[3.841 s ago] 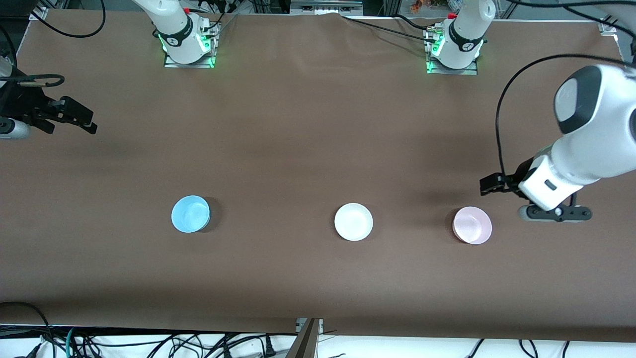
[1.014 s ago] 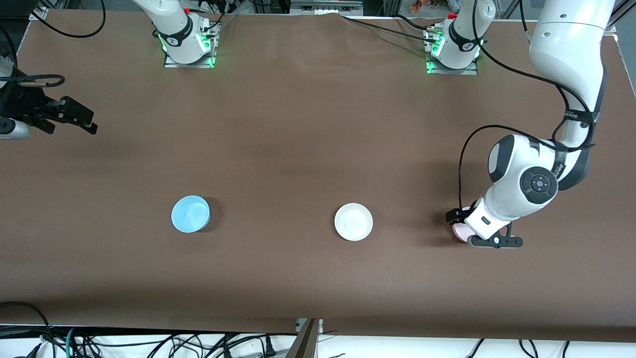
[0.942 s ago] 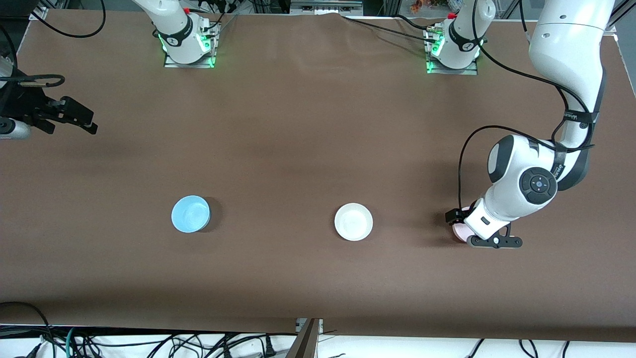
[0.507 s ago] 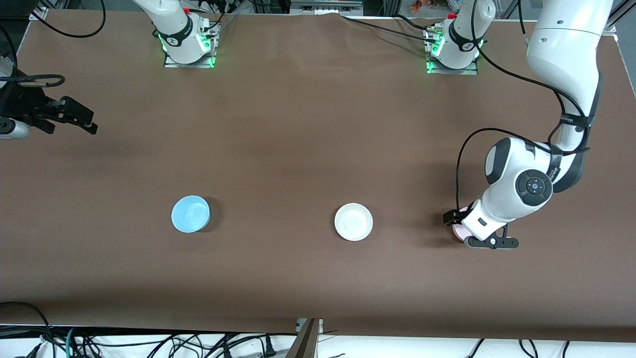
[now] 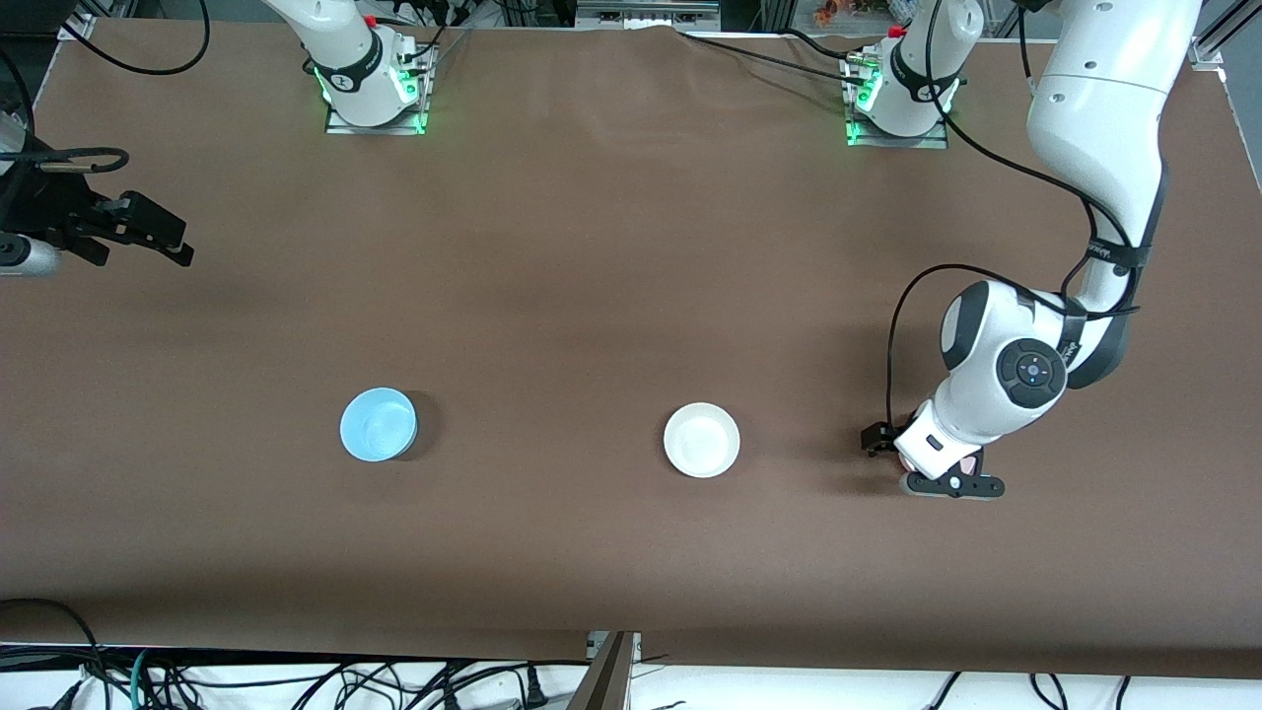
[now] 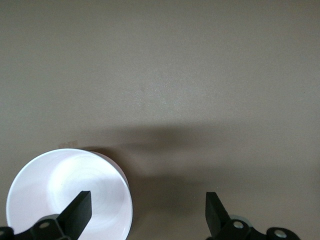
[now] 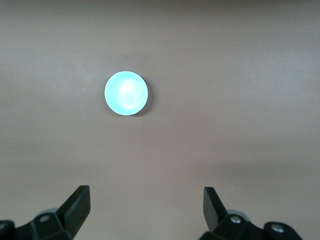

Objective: Stack pink and blue bowls on white bowl
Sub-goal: 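Close the left gripper on the pink bowl rim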

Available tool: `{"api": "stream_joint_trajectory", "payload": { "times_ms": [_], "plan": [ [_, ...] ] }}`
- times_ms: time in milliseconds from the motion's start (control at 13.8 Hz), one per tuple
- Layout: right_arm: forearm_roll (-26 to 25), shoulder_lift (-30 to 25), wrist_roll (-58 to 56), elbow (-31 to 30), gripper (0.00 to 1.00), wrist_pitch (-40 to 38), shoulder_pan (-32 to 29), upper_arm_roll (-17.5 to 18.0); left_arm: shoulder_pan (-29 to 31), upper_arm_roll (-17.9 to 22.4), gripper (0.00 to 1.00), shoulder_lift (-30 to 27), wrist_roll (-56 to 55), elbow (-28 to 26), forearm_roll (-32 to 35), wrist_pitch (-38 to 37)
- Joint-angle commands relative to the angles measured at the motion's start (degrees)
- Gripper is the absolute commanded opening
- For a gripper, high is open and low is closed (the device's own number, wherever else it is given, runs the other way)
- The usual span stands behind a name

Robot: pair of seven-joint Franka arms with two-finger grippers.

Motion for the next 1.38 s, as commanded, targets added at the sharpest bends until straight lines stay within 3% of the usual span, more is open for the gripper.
{"api": "stream_joint_trajectory", "payload": {
  "times_ms": [0, 1304],
  "plan": [
    [0.88, 0.42, 0.49, 1.04, 1.0, -0.47, -0.13, 0.15, 0.71, -0.05, 1.0, 0.07, 2.45, -1.0, 1.66, 1.08],
    [0.88, 0.42, 0.41, 1.04, 1.0, -0.47, -0.13, 0.06, 1.24, 0.04, 1.0, 0.15, 1.4, -4.26, 1.4, 3.28]
  ]
}}
